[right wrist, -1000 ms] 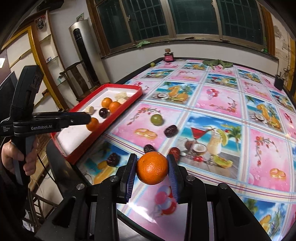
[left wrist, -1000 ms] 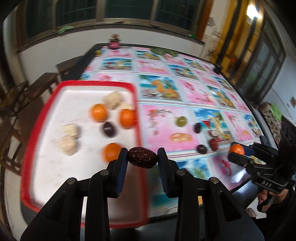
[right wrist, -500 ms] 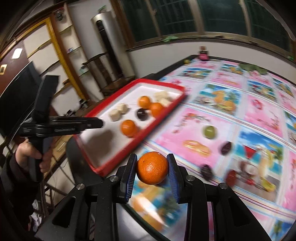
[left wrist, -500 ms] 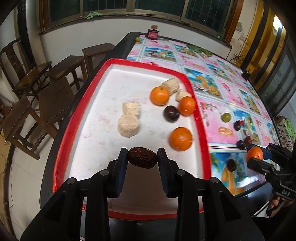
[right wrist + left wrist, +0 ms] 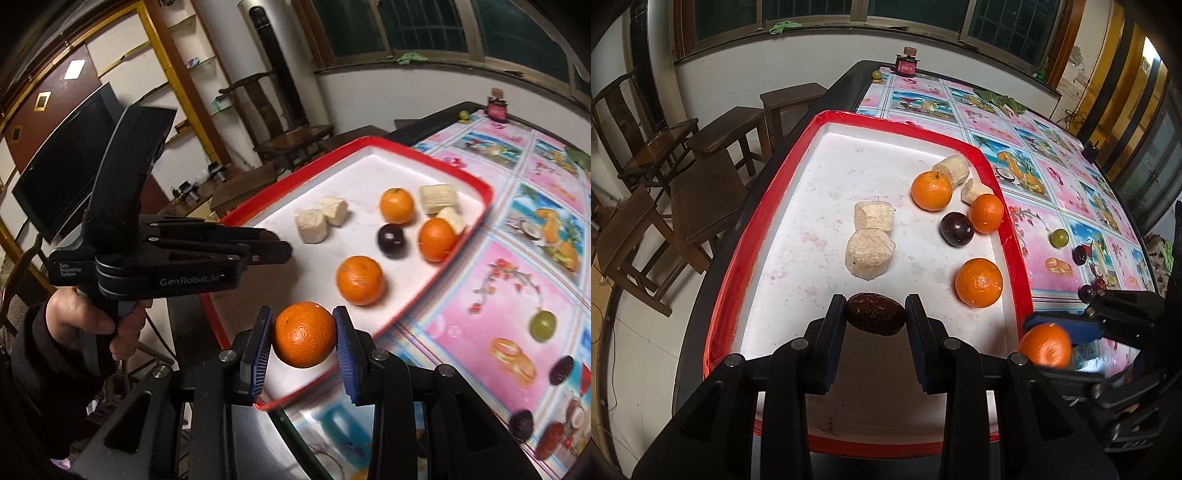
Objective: Organize fruits
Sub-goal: 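Carry the plum and the tangerine with both grippers over the red-rimmed tray, then open the right gripper to drop the tangerine while the left gripper releases the plum, then move both grippers back from the tray to the fruit on the cloth, then grasp a red date with the right gripper while the left gripper grasps a dark date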
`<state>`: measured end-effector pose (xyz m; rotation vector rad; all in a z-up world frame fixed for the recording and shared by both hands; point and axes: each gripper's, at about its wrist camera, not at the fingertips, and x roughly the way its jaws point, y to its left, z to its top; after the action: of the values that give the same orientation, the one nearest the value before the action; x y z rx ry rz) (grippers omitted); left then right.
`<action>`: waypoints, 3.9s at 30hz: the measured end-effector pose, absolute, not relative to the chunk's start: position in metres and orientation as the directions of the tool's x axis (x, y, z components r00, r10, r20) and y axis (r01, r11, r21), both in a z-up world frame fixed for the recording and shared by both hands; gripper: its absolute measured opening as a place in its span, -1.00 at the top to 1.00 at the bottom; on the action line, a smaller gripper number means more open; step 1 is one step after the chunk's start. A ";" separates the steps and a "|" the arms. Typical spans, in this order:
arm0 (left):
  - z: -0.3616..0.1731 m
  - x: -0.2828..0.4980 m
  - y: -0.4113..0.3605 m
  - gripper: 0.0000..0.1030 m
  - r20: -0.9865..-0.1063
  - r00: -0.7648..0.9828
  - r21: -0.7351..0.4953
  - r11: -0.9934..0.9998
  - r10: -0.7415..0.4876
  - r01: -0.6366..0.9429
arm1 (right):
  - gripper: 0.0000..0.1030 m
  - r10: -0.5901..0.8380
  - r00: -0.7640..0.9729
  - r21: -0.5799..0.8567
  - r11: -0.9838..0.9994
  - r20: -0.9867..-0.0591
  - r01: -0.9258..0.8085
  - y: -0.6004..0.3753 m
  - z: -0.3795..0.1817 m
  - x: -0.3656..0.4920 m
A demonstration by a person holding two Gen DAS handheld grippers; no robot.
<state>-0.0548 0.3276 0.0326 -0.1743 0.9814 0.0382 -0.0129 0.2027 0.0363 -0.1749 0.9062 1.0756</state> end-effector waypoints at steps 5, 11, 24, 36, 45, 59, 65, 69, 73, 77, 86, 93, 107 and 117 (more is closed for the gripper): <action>0.031 -0.053 0.333 0.41 -0.829 0.557 -0.130 0.984 -0.041 -0.122 | 0.36 0.677 0.156 0.265 0.475 -0.719 -0.839 0.220 0.031 -0.018; 0.029 -0.051 0.332 0.41 -0.829 0.558 -0.128 0.985 -0.043 -0.114 | 0.36 0.657 0.176 0.216 0.470 -0.733 -0.856 0.229 0.020 -0.024; 0.025 -0.046 0.325 0.41 -0.827 0.561 -0.124 0.986 -0.043 -0.107 | 0.34 0.619 0.211 0.134 0.462 -0.757 -0.877 0.233 0.008 -0.026; 0.020 -0.046 0.319 0.41 -0.832 0.552 -0.137 0.985 -0.057 -0.105 | 0.12 0.650 0.188 0.172 0.449 -0.736 -0.877 0.222 0.012 -0.026; 0.019 -0.048 0.316 0.31 -0.835 0.547 -0.151 0.982 -0.065 -0.115 | 0.06 0.692 0.195 0.205 0.451 -0.694 -0.869 0.199 0.029 -0.035; 0.035 -0.057 0.305 -0.42 -0.826 0.562 -0.136 0.981 -0.034 -0.141 | -0.32 0.742 0.247 0.261 0.496 -0.624 -0.828 0.143 0.056 -0.029; 0.046 -0.058 0.292 -0.45 -0.819 0.573 -0.131 0.983 -0.035 -0.127 | -0.39 0.735 0.288 0.281 0.545 -0.614 -0.790 0.112 0.058 -0.023; 0.054 -0.059 0.279 -0.45 -0.807 0.589 -0.138 0.985 -0.052 -0.101 | -0.41 0.713 0.333 0.285 0.597 -0.617 -0.750 0.078 0.057 -0.021; 0.061 -0.059 0.260 -0.45 -0.795 0.600 -0.151 0.987 -0.087 -0.057 | -0.41 0.670 0.381 0.284 0.663 -0.637 -0.692 0.038 0.048 -0.020; 0.067 -0.056 0.240 -0.45 -0.789 0.603 -0.151 0.988 -0.118 -0.004 | -0.41 0.633 0.419 0.303 0.723 -0.652 -0.621 -0.002 0.041 -0.021; 0.074 -0.052 0.191 -0.45 -0.776 0.593 -0.177 0.977 -0.215 0.122 | -0.24 0.560 0.480 0.290 0.800 -0.675 -0.526 -0.045 0.034 -0.015; 0.063 -0.049 0.164 -0.45 -0.791 0.558 -0.174 0.967 -0.250 0.186 | 0.31 0.530 0.437 0.289 0.813 -0.727 -0.506 -0.020 0.024 0.011; 0.044 -0.031 0.120 -0.45 -0.815 0.504 -0.153 0.946 -0.285 0.287 | 0.59 0.446 0.430 0.207 0.843 -0.785 -0.497 -0.004 0.003 0.029; 0.012 -0.007 0.083 0.41 -0.871 0.432 -0.077 0.932 -0.236 0.353 | 0.59 0.415 0.455 0.220 0.880 -0.788 -0.422 -0.053 0.011 0.019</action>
<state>-0.0069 0.0828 0.0122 0.1232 1.0632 -0.3681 0.0191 -0.0530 0.0106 -0.0077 0.9696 0.5161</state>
